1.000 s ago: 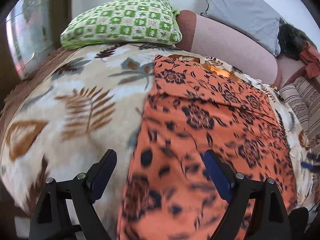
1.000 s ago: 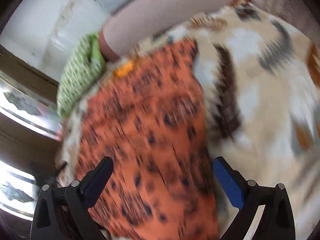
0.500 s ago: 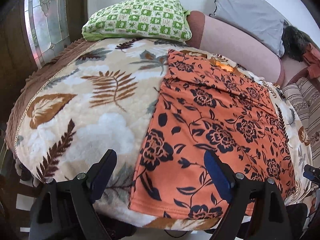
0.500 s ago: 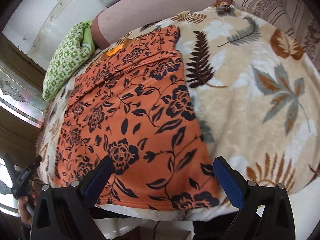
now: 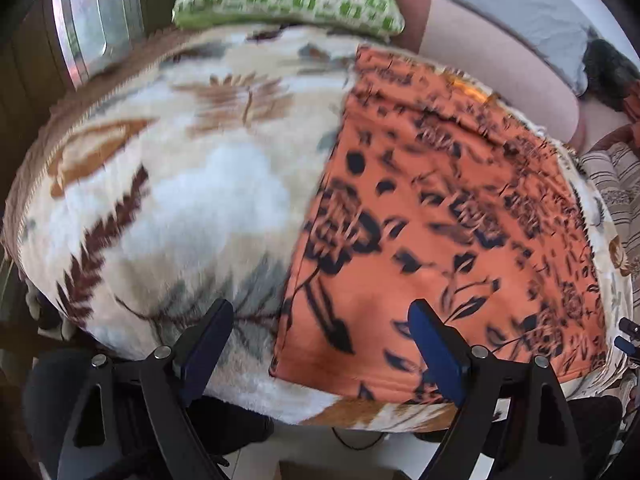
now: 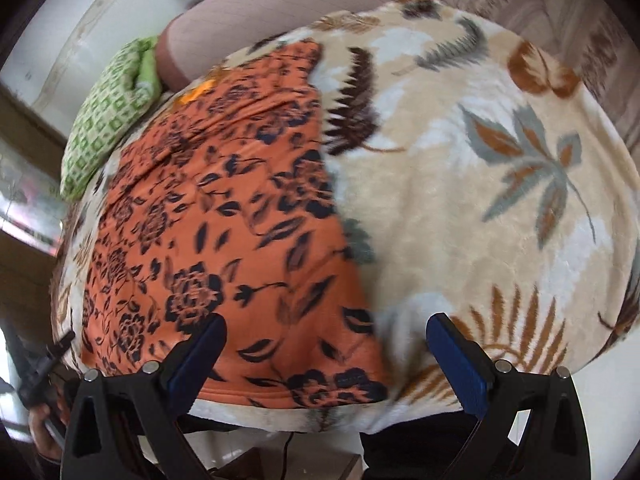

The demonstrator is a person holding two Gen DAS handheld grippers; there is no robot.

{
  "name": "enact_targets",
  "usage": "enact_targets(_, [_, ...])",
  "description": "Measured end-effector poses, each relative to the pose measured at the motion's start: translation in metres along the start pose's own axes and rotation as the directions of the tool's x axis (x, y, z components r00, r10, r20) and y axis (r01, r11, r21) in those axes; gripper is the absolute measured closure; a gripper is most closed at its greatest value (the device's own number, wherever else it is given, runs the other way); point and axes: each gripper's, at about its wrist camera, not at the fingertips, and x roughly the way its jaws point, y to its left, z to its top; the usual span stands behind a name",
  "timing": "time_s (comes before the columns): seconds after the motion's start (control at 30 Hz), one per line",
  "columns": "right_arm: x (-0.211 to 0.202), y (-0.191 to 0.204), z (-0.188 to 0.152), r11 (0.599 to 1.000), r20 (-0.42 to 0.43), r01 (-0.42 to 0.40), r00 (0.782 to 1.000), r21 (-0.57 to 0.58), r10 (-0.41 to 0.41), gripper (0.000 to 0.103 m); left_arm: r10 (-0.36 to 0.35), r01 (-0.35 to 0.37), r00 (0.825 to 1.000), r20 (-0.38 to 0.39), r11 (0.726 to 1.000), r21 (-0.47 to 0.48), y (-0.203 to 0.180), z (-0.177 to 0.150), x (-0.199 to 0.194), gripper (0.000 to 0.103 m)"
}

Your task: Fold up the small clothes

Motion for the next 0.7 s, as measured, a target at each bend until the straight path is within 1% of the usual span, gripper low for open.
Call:
enact_targets(0.07, [0.006, -0.009, 0.001, 0.999, -0.015, -0.020, 1.000, 0.025, 0.020, 0.002, 0.002, -0.002, 0.999, -0.035, 1.000, 0.004, 0.000, -0.005, 0.011, 0.014])
enact_targets(0.13, [0.018, -0.015, 0.001, 0.998, -0.064, -0.037, 0.997, 0.042, 0.040, 0.002, 0.009, -0.008, 0.998, -0.067, 1.000, 0.013, 0.000, -0.010, 0.022, 0.014])
enact_targets(0.17, [0.023, -0.016, 0.000, 0.997, -0.085, -0.049, 0.995, 0.053, 0.053, 0.002, 0.016, -0.014, 0.998, -0.060, 1.000, 0.024, -0.002, -0.012, 0.022, 0.014])
enact_targets(0.23, [0.030, -0.015, -0.004, 0.990, -0.120, -0.122, 0.984, 0.068, 0.130, 0.002, 0.018, -0.016, 0.999, -0.050, 0.999, 0.041, -0.004, -0.014, 0.021, 0.015])
enact_targets(0.27, [0.030, -0.013, -0.005, 0.989, -0.121, -0.133, 0.983, 0.067, 0.140, 0.002, 0.015, -0.013, 0.999, -0.048, 0.999, 0.042, -0.004, -0.014, 0.020, 0.017])
enact_targets(0.3, [0.030, -0.011, -0.008, 0.988, -0.122, -0.141, 0.981, 0.061, 0.148, 0.002, 0.018, -0.016, 0.999, -0.043, 0.999, 0.040, -0.003, -0.014, 0.019, 0.025])
enact_targets(0.33, [0.031, -0.009, -0.010, 0.988, -0.123, -0.145, 0.981, 0.056, 0.151, 0.004, 0.021, -0.019, 0.999, -0.039, 0.999, 0.039, -0.003, -0.014, 0.018, 0.030])
enact_targets(0.37, [0.031, -0.009, -0.011, 0.989, -0.124, -0.135, 0.982, 0.056, 0.141, 0.007, 0.017, -0.016, 0.999, -0.038, 0.999, 0.033, -0.001, -0.014, 0.018, 0.031])
enact_targets(0.4, [0.030, -0.010, -0.012, 0.990, -0.120, -0.129, 0.983, 0.059, 0.136, 0.012, 0.010, -0.009, 0.999, -0.039, 1.000, 0.027, 0.000, -0.013, 0.018, 0.031])
enact_targets(0.5, [0.018, -0.015, -0.012, 0.989, -0.084, -0.124, 0.988, 0.081, 0.131, 0.013, -0.003, 0.005, 0.999, -0.042, 0.999, 0.031, 0.001, -0.013, 0.018, 0.030])
enact_targets(0.57, [0.003, -0.011, -0.008, 0.993, -0.040, -0.109, 0.993, 0.046, 0.111, 0.013, -0.003, 0.004, 0.999, -0.035, 0.999, 0.046, 0.001, -0.012, 0.018, 0.028])
enact_targets(0.6, [-0.001, -0.007, -0.005, 0.992, -0.028, -0.121, 0.992, 0.025, 0.121, 0.013, 0.004, -0.002, 1.000, -0.031, 0.998, 0.056, -0.001, -0.013, 0.019, 0.027])
enact_targets(0.7, [0.004, 0.003, 0.002, 0.989, -0.036, -0.149, 0.988, -0.027, 0.148, 0.013, 0.013, -0.011, 1.000, -0.027, 0.998, 0.060, -0.005, -0.014, 0.020, 0.027])
